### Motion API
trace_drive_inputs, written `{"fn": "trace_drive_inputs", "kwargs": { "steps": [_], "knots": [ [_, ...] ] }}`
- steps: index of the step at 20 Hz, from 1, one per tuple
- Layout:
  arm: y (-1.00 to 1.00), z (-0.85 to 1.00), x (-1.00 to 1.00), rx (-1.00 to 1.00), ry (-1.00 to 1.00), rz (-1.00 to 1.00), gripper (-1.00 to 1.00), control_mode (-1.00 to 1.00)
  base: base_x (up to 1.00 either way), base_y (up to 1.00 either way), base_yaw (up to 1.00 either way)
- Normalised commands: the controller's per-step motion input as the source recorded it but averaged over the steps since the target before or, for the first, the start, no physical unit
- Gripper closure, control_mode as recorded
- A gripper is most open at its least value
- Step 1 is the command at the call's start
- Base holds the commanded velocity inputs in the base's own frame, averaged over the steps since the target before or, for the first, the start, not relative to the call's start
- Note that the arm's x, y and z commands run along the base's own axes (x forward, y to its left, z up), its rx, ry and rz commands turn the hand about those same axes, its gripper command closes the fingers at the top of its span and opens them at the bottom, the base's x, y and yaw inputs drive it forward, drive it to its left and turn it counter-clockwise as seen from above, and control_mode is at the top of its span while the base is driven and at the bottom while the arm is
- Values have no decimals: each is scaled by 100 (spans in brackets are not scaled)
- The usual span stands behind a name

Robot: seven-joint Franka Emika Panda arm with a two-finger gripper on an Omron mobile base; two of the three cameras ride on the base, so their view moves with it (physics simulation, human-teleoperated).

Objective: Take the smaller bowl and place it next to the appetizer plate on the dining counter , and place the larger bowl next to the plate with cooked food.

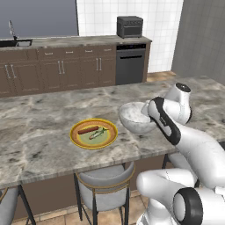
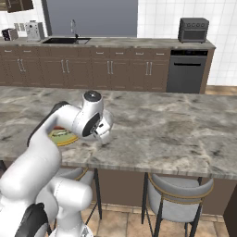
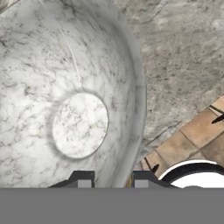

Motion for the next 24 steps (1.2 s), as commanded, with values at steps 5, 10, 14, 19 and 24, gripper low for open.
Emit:
{"fn": "trace_drive_inputs", "kwargs": {
  "steps": [5, 10, 14, 19, 24],
  "knots": [
    [0, -25, 57, 0, 0, 0, 100, -100, 0, 0, 0],
    [0, -28, 52, 0, 0, 0, 100, -100, 0, 0, 0],
    [0, -32, 49, 0, 0, 0, 100, -100, 0, 0, 0],
    [0, -32, 46, 0, 0, 0, 100, -100, 0, 0, 0],
    [0, -30, 46, 0, 0, 0, 100, -100, 0, 0, 0]
  ]
}}
